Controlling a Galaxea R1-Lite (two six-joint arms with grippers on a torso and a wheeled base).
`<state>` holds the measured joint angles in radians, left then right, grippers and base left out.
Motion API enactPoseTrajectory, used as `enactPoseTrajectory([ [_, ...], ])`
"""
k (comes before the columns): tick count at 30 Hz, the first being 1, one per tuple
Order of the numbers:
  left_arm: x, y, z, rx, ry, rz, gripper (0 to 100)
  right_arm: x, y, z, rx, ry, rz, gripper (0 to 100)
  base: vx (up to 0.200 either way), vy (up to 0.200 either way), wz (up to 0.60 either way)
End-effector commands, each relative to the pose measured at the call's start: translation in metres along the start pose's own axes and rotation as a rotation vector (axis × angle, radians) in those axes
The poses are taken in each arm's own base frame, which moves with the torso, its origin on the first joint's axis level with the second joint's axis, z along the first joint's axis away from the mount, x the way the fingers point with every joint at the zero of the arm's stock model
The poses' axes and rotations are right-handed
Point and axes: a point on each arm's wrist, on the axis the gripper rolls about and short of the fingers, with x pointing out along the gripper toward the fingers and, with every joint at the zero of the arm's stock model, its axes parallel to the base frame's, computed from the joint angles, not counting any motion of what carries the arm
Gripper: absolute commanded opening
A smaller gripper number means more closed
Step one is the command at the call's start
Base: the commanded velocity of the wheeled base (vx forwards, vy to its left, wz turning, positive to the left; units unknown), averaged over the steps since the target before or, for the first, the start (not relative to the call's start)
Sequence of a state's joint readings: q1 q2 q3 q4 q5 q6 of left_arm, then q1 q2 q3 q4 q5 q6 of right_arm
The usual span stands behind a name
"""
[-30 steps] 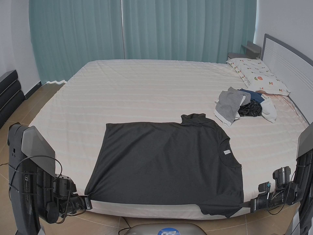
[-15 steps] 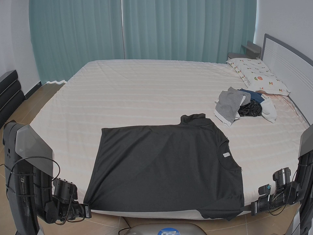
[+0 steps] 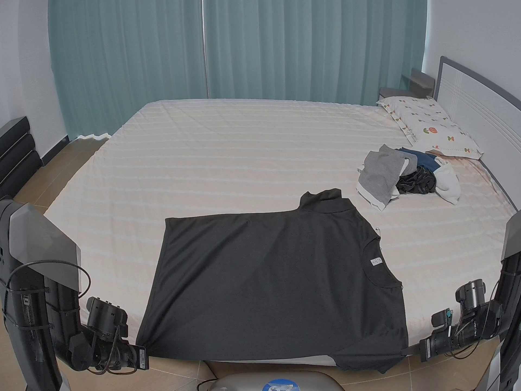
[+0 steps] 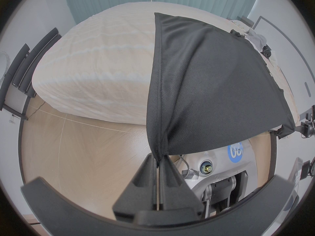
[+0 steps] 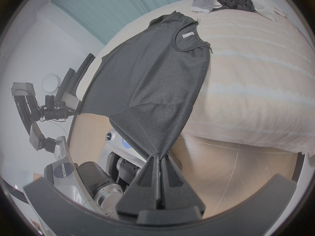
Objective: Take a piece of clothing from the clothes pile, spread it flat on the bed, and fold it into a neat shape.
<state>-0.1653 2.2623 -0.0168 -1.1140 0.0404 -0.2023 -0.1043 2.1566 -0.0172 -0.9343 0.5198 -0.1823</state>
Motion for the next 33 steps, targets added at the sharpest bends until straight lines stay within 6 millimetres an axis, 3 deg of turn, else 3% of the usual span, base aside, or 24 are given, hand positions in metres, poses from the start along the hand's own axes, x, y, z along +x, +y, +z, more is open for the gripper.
enactPoseTrajectory([
  [1, -0.004, 0.0, -0.001, 0.0, -0.007, -0.003, 0, -0.004, 0.003, -0.003, -0.006, 0.0, -0.002, 0, 0.0, 0.0, 0.0],
  [11, -0.023, -0.002, 0.022, -0.075, -0.187, -0.057, 0, -0.016, 0.005, 0.014, -0.053, -0.164, 0.027, 0, 0.0, 0.0, 0.0],
  [20, -0.03, -0.009, 0.064, -0.309, -0.377, -0.144, 0, -0.018, 0.003, 0.045, -0.003, -0.377, 0.076, 0, 0.0, 0.0, 0.0],
  [33, -0.032, -0.007, 0.081, -0.429, -0.406, -0.166, 0, -0.02, 0.0, 0.068, 0.04, -0.476, 0.082, 0, 0.0, 0.0, 0.0],
])
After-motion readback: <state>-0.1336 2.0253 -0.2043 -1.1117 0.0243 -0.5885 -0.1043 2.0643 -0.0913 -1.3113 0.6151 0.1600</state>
